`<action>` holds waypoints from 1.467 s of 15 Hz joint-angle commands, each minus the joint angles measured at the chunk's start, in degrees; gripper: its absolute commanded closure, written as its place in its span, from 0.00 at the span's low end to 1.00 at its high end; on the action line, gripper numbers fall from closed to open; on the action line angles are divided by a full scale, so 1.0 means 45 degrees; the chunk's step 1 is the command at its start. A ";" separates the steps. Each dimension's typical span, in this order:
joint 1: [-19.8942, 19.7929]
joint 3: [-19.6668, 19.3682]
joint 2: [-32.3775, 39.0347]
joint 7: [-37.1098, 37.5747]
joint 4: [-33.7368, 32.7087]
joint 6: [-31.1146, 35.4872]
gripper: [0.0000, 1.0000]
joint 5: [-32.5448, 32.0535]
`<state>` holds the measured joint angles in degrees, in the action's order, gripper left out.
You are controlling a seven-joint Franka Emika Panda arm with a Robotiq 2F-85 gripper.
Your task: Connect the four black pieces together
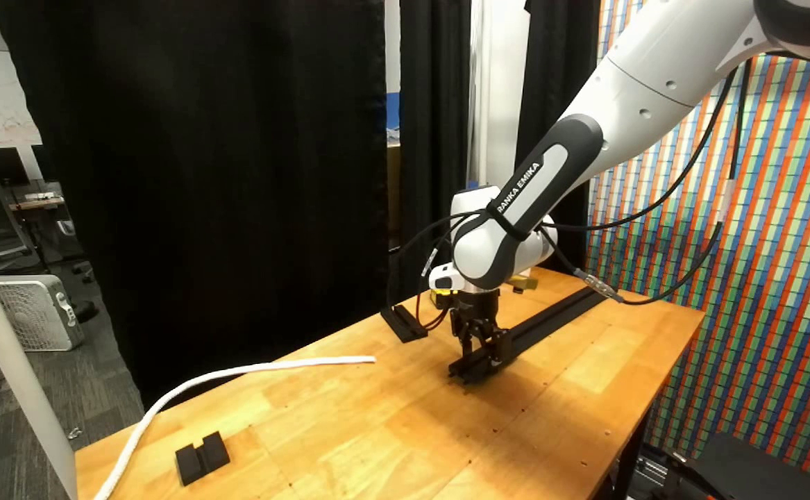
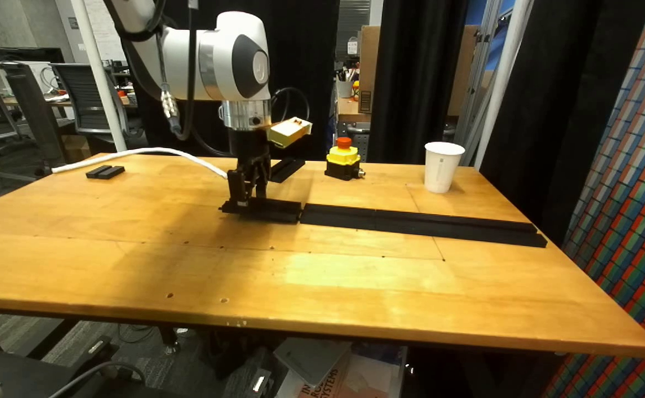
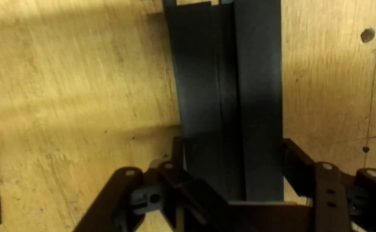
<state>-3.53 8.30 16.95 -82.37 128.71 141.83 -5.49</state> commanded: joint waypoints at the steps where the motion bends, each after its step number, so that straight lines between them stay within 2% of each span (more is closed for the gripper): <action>1: -0.0043 -0.0053 -0.0206 -0.0405 0.0102 -0.0095 0.52 0.0345; 22: 0.0056 0.0037 -0.0086 -0.0577 -0.0223 -0.0136 0.52 0.0315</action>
<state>-3.55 8.45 17.07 -83.30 128.50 141.85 -5.49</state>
